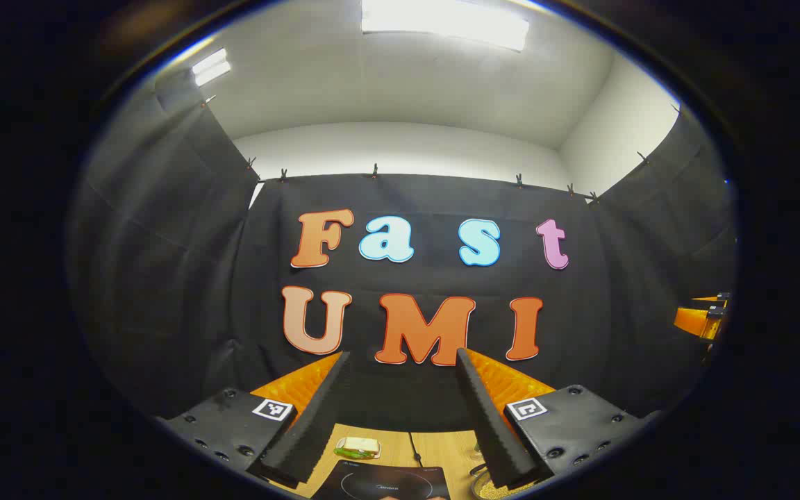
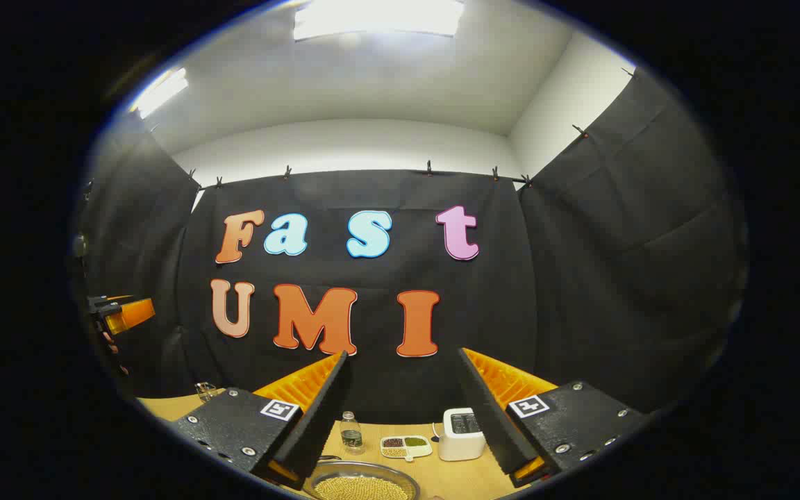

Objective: First push the handle of the pot to place it horizontally, then grasp the pot with both hands and set it on the induction cooktop.

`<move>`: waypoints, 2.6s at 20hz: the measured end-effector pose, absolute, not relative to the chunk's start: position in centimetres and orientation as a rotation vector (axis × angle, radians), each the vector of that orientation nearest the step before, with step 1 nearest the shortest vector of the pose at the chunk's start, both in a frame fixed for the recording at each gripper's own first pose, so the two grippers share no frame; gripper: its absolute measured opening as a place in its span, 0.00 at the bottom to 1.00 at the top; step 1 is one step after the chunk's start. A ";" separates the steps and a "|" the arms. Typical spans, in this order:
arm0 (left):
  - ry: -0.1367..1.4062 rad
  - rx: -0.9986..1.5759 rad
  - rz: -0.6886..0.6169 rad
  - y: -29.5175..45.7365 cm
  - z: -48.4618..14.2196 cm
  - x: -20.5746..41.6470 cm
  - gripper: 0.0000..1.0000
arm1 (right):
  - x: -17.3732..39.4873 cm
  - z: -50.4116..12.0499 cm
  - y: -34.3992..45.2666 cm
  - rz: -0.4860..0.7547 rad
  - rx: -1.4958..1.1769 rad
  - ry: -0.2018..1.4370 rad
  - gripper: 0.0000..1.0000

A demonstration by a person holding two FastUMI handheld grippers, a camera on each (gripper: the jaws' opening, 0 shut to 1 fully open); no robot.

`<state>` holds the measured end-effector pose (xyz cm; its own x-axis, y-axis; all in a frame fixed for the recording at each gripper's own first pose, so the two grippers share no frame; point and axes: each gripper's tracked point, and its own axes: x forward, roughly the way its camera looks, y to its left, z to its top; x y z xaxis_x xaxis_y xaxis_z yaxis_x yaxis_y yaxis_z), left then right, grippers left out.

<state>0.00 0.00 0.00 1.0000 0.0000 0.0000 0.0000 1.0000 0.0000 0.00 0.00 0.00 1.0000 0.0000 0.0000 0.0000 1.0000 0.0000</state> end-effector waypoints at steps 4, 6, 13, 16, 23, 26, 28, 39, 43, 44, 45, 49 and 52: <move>0.006 0.006 -0.031 -0.3 -0.5 -0.2 0.96 | -0.3 0.6 0.3 0.001 -0.005 -0.023 0.94; -0.001 0.006 -0.024 0.3 -0.3 -0.2 0.96 | -0.4 0.8 0.5 0.002 -0.006 -0.032 0.94; -0.003 0.013 -0.030 0.8 -0.6 -0.6 0.96 | -0.9 1.5 1.1 -0.001 -0.026 -0.063 0.94; -0.008 0.008 -0.012 1.6 -0.7 -0.5 0.96 | -1.1 1.3 1.4 0.007 -0.034 -0.056 0.94; 0.013 0.018 0.001 2.0 -1.4 -1.1 0.96 | -1.9 -0.3 1.4 0.002 -0.032 -0.024 0.94; 0.024 0.003 -0.004 1.9 -1.8 -1.6 0.96 | -2.6 -1.5 1.3 -0.001 -0.022 0.013 0.94; 0.031 0.010 -0.001 1.9 -2.0 -1.7 0.96 | -3.2 -2.3 1.4 0.001 -0.005 0.031 0.95; 0.068 0.014 0.021 2.5 -3.8 -1.8 0.96 | -5.6 -11.5 0.5 -0.033 0.098 0.277 0.88; 0.085 0.017 0.022 2.3 -4.6 -1.3 0.96 | -6.2 -15.6 1.7 -0.003 0.135 0.384 0.77; 0.091 0.022 0.026 2.4 -5.0 -1.3 0.96 | -6.4 -16.7 2.1 0.005 0.146 0.411 0.76; 0.095 0.030 0.032 2.4 -5.2 -1.2 0.96 | -6.6 -17.8 2.6 0.016 0.158 0.442 0.74; 0.126 0.045 0.030 2.2 -6.5 -0.9 0.96 | -7.5 -21.7 4.4 0.076 0.228 0.557 0.65; 0.138 0.042 0.038 2.8 -6.9 -0.6 0.96 | -8.1 -24.1 5.4 0.109 0.246 0.623 0.58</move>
